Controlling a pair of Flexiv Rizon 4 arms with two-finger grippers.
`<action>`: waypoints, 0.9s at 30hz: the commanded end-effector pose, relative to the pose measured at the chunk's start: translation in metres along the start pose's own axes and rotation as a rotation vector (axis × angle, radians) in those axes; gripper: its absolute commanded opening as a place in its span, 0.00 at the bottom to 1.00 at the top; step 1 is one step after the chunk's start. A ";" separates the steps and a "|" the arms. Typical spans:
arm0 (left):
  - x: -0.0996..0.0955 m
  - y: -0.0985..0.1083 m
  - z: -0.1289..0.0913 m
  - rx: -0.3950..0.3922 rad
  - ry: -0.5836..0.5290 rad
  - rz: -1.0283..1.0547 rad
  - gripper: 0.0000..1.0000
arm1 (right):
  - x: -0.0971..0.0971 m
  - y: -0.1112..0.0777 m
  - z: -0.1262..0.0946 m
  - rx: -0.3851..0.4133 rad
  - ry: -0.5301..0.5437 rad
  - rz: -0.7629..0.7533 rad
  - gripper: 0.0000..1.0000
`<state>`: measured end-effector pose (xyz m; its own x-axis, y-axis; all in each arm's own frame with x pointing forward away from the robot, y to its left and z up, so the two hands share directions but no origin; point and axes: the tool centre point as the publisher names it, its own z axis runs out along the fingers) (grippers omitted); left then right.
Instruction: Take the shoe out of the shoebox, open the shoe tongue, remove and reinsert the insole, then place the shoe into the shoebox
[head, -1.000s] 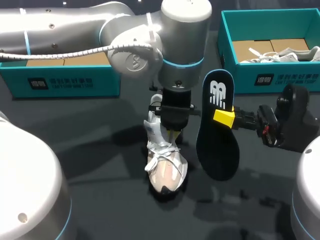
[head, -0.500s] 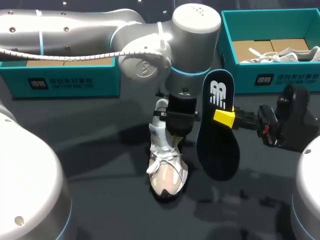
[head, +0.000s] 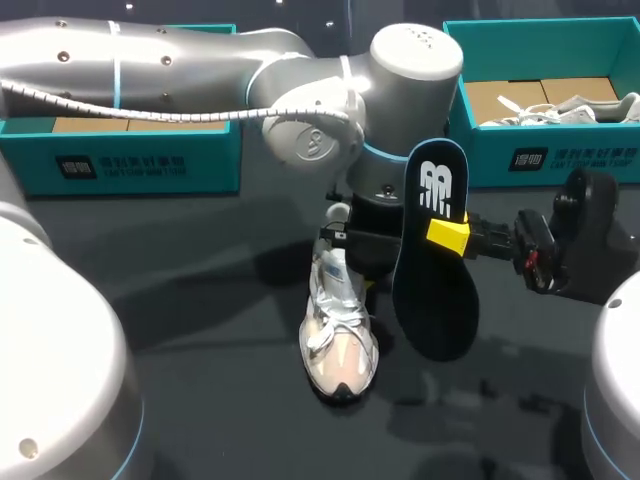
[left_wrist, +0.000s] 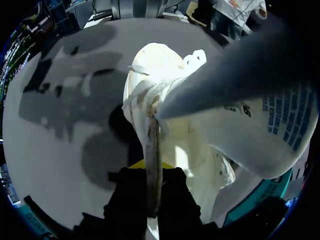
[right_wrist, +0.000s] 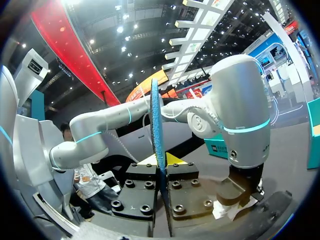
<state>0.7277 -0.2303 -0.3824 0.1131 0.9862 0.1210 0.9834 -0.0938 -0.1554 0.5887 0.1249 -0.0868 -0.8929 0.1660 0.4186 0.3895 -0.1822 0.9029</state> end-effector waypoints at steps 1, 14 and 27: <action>-0.005 0.004 0.006 0.011 0.004 0.010 0.00 | 0.005 0.001 0.007 0.000 -0.070 -0.001 0.00; 0.000 0.003 -0.018 -0.011 -0.082 0.010 1.00 | 0.005 0.001 0.007 0.000 -0.070 -0.001 0.00; 0.031 -0.005 -0.103 -0.198 -0.377 0.012 1.00 | 0.005 0.001 0.007 0.000 -0.070 -0.001 0.00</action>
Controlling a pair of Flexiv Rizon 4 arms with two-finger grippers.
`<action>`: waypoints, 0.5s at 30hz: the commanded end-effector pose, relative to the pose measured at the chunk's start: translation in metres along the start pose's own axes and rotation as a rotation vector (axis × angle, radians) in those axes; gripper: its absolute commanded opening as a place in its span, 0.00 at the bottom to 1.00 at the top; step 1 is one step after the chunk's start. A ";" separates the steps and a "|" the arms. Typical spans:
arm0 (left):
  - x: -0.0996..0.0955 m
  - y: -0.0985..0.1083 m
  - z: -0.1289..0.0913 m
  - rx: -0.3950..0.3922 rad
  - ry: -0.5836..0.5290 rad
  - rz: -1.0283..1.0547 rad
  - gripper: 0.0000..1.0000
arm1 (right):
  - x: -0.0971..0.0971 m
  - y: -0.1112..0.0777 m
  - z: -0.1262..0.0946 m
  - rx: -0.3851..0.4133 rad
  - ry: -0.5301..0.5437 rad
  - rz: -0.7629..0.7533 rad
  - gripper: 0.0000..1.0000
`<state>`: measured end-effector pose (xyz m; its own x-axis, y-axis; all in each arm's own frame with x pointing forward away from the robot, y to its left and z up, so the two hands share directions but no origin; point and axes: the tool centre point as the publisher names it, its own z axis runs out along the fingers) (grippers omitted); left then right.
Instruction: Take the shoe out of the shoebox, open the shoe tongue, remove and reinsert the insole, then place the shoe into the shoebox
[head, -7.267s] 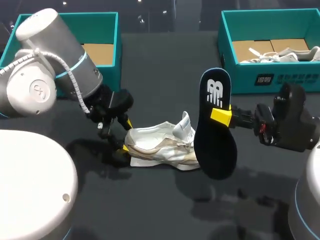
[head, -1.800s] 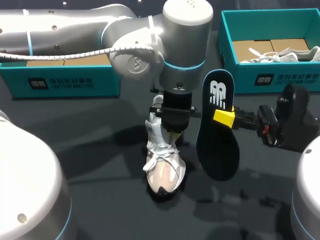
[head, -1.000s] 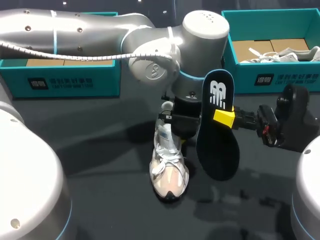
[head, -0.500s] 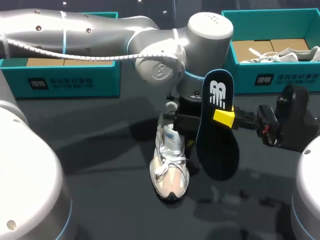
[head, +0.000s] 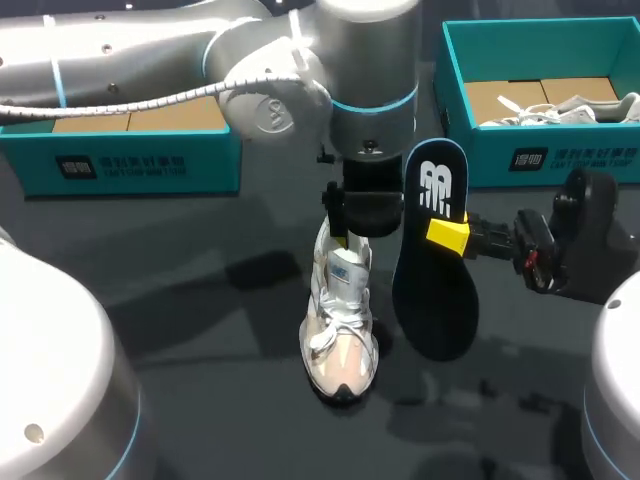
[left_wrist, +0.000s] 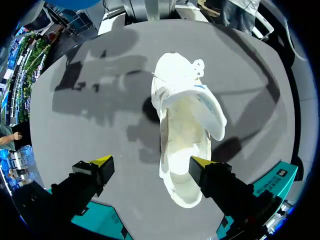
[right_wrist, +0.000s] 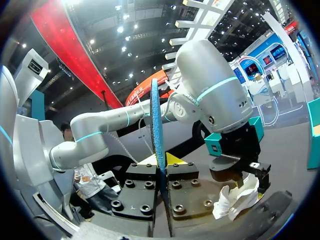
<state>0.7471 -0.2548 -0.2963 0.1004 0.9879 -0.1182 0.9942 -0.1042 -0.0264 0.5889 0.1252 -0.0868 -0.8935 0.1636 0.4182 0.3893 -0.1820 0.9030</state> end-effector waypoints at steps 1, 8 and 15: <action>0.038 -0.011 -0.024 -0.069 -0.137 0.002 1.00 | 0.005 0.001 0.007 0.000 -0.073 -0.001 0.00; 0.038 -0.011 -0.024 -0.069 -0.137 0.002 1.00 | 0.005 0.001 0.007 0.000 -0.073 -0.001 0.00; 0.049 0.007 -0.036 -0.116 -0.389 0.013 1.00 | 0.005 0.001 0.007 0.000 -0.073 -0.001 0.00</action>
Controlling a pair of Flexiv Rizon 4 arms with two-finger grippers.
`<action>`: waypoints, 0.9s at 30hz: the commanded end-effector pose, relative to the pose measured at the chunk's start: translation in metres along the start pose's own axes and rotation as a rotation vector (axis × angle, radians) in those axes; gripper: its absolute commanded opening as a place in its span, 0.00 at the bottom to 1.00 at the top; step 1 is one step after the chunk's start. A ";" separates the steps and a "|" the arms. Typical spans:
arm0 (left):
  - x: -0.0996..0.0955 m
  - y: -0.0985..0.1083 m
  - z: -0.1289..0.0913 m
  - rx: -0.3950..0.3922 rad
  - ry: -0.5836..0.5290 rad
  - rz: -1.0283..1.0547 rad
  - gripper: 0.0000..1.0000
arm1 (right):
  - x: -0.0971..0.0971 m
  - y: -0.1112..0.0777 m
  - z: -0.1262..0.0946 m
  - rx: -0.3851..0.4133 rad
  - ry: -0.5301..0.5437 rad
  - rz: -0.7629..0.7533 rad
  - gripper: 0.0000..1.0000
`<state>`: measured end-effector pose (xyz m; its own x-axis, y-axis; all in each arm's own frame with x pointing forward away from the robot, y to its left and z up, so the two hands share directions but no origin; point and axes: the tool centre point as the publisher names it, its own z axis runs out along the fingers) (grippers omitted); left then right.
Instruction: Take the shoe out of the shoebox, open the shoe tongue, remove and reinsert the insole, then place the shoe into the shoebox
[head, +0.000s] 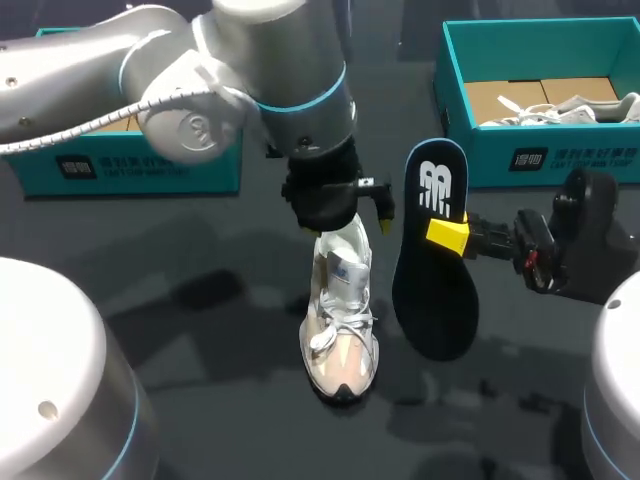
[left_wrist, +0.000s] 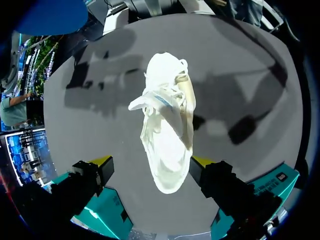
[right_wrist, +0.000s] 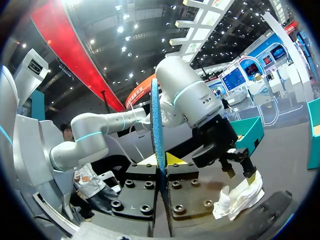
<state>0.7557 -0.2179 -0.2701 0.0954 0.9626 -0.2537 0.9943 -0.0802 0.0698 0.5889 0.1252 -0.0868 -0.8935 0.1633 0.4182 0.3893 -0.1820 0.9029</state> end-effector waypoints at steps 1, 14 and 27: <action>0.013 0.007 -0.009 -0.034 -0.268 0.010 1.00 | 0.005 0.001 0.007 0.000 -0.073 -0.001 0.00; -0.006 0.025 -0.044 -0.053 -0.527 -0.002 1.00 | 0.005 0.001 0.007 0.000 -0.073 -0.001 0.00; -0.014 0.034 -0.045 -0.076 -0.646 -0.031 1.00 | 0.005 0.001 0.007 0.000 -0.073 -0.001 0.00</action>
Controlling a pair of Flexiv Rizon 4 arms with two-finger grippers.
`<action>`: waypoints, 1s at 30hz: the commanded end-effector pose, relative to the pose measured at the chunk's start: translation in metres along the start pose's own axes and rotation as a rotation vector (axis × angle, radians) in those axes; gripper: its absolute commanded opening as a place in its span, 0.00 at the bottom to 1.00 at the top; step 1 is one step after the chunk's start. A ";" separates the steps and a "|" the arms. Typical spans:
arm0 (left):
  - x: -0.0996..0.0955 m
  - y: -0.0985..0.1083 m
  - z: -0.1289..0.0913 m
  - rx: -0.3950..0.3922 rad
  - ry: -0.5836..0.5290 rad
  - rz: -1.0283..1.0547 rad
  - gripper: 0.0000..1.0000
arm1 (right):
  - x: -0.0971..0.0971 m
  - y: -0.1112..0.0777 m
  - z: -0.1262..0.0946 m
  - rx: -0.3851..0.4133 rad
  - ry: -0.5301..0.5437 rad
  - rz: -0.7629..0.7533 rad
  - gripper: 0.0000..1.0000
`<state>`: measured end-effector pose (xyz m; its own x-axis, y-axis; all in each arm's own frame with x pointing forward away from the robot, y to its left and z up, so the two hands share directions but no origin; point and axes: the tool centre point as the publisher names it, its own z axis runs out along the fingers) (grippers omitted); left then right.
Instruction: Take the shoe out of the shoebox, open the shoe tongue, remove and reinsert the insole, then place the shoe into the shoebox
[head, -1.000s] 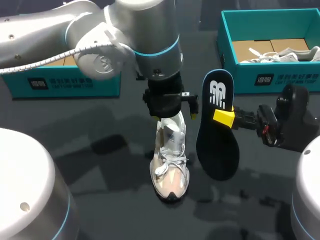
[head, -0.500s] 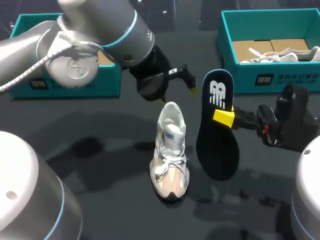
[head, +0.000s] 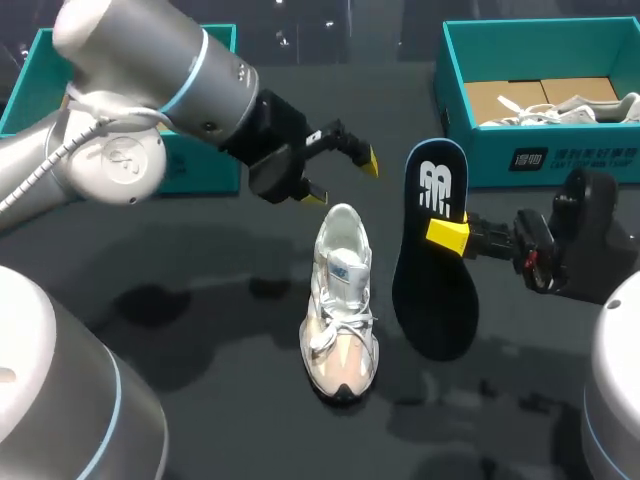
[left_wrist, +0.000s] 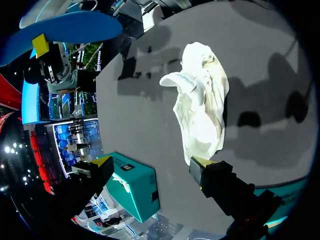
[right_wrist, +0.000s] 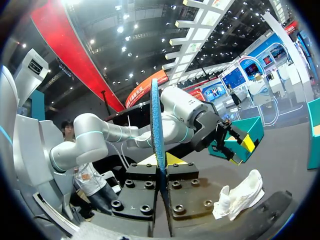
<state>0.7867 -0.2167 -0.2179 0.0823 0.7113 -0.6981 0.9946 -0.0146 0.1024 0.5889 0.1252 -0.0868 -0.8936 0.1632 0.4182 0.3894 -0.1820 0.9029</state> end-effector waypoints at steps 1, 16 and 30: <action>-0.006 0.000 0.006 -0.008 -0.151 0.007 1.00 | 0.005 0.001 0.007 0.000 -0.073 -0.001 0.00; -0.071 0.016 -0.007 -0.006 -0.407 -0.056 1.00 | 0.005 0.001 0.007 0.000 -0.073 -0.001 0.00; -0.061 0.025 -0.010 -0.033 -0.474 -0.102 1.00 | 0.005 0.001 0.007 0.000 -0.073 -0.001 0.00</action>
<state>0.8096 -0.2562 -0.1569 0.0149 0.3471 -0.9377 0.9974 0.0605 0.0382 0.5889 0.1252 -0.0868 -0.8936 0.1632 0.4182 0.3893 -0.1820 0.9029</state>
